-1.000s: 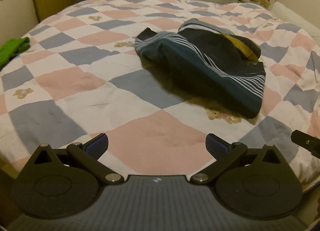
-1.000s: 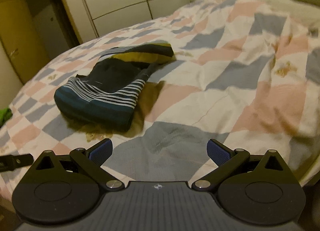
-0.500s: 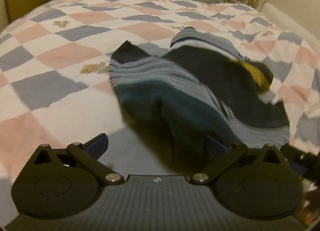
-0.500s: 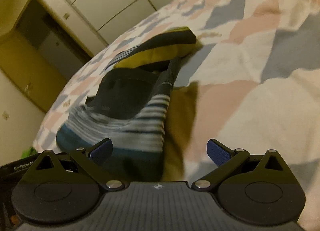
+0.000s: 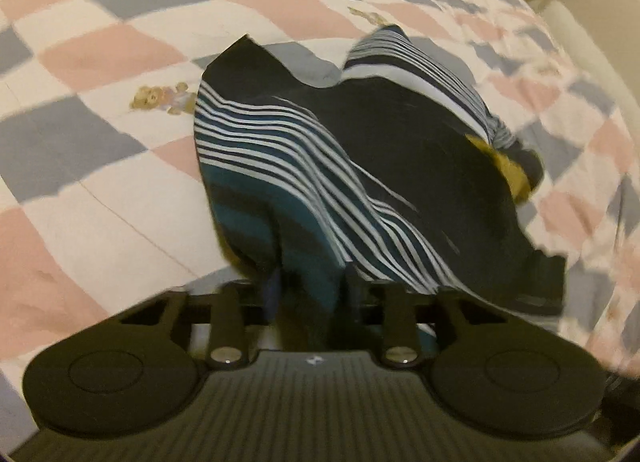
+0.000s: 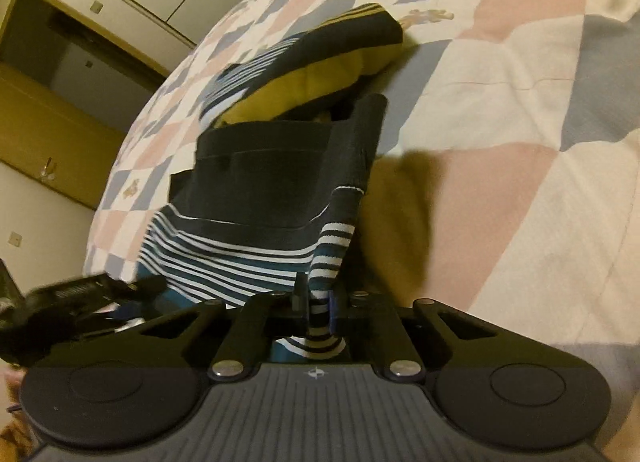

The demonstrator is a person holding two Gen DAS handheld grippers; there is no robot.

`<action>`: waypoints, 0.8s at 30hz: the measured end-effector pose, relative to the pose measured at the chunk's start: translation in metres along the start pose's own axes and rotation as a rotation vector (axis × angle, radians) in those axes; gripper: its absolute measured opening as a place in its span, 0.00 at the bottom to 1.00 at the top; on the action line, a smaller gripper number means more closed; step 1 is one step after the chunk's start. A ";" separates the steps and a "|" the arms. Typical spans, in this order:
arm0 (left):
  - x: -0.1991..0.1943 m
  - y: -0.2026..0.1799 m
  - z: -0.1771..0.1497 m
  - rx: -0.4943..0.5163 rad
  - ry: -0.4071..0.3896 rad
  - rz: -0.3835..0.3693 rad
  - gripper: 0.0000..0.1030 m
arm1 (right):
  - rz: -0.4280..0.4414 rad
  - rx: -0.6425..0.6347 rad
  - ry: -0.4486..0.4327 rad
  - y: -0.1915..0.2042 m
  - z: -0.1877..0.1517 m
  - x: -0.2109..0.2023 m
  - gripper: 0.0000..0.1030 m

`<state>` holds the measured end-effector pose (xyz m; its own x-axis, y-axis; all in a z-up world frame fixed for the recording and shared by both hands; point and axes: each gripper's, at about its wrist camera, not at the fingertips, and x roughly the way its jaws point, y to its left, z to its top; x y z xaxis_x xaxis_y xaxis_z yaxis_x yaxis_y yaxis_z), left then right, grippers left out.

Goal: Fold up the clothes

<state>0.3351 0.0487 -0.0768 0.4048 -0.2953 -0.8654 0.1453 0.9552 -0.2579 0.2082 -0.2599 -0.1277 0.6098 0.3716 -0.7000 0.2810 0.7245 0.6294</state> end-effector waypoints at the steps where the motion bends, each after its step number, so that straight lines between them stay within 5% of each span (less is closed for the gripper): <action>1: -0.008 -0.004 -0.003 0.015 0.000 0.009 0.15 | 0.002 0.000 0.011 0.003 0.000 -0.006 0.08; 5: -0.042 -0.014 -0.018 0.039 0.055 0.022 0.00 | -0.008 -0.033 0.052 0.018 0.005 -0.038 0.07; 13: -0.090 -0.032 -0.063 0.061 0.255 0.103 0.02 | -0.112 -0.010 0.270 0.024 -0.002 -0.076 0.08; 15: -0.101 -0.041 -0.055 0.074 0.231 0.115 0.05 | -0.125 0.037 0.331 0.017 -0.004 -0.075 0.23; 18: -0.109 -0.065 -0.034 0.137 0.164 0.146 0.22 | -0.142 0.023 0.307 0.024 0.012 -0.084 0.48; 24: -0.097 -0.104 0.000 0.182 0.087 0.140 0.32 | -0.087 -0.028 0.168 0.030 0.062 -0.101 0.53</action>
<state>0.2805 -0.0221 0.0338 0.3542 -0.1493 -0.9232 0.2564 0.9649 -0.0577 0.2014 -0.3117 -0.0168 0.4514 0.3968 -0.7993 0.3051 0.7731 0.5561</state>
